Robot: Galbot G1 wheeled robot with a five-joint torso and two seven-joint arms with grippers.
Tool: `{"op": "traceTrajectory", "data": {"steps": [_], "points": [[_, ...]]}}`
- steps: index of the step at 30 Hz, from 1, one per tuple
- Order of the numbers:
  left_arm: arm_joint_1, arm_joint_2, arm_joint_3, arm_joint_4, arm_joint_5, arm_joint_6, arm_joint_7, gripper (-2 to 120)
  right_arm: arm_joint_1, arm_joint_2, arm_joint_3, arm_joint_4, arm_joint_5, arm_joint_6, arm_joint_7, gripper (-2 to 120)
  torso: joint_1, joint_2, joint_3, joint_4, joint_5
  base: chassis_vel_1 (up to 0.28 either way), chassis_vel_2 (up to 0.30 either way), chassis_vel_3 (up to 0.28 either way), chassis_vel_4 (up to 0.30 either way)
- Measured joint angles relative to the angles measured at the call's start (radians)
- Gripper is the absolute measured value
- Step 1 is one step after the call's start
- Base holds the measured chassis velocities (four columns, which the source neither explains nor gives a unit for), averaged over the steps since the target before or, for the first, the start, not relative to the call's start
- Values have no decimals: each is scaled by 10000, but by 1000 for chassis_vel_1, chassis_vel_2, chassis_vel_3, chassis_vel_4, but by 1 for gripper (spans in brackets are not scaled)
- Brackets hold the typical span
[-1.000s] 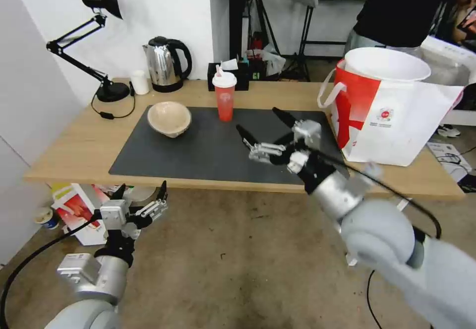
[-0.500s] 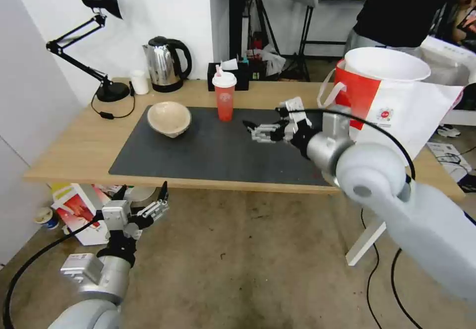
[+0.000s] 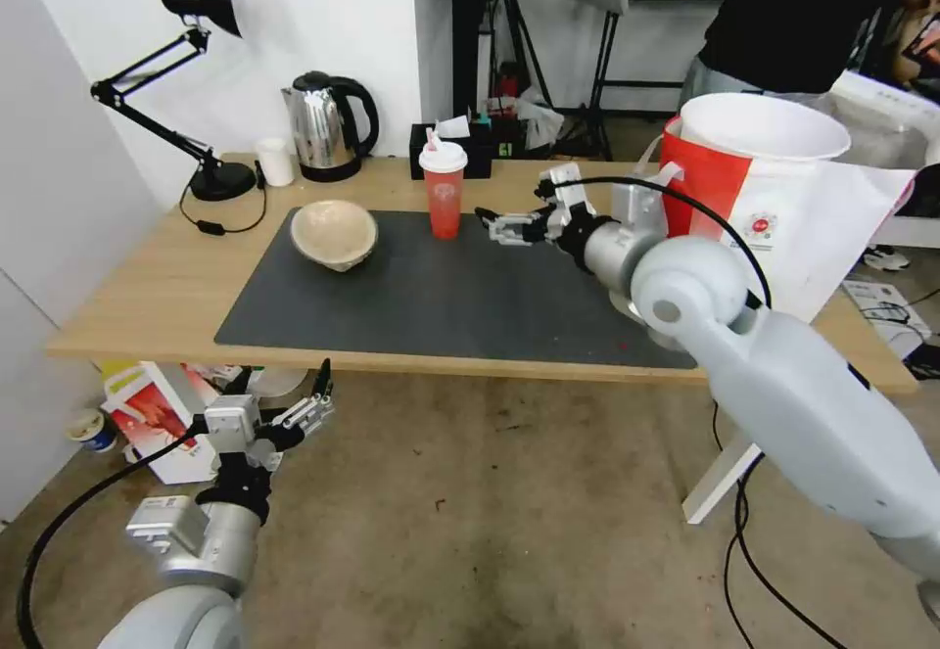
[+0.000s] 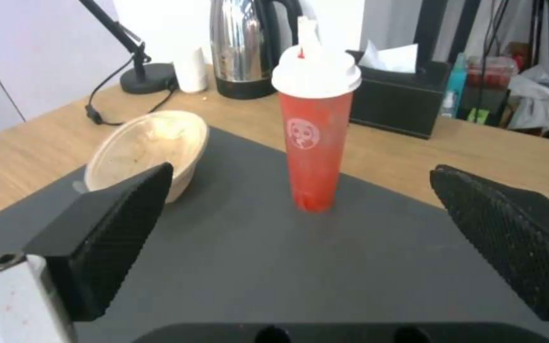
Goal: Pick up the trash from the table and place it into the takeout bag.
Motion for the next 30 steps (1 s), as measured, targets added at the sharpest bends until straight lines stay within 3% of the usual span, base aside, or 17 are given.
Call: {"op": "traceTrajectory", "data": {"steps": [10,13,30], "points": [[-191,92,44,275,-52,-1,11,100,894,991,-443,-1912,-486,46,-417,100,-1,1,0,1,0,0,0,0,0],[-232,145,44,325,-95,-14,11,100,1485,1662,-605,-3394,-898,233,-790,100,-1,1,0,0,0,0,0,0,0],[-256,283,-52,304,-235,-41,-19,100,2175,3210,-789,-5794,-2214,543,-1336,100,-1,1,0,2,0,0,0,0,0]]}}
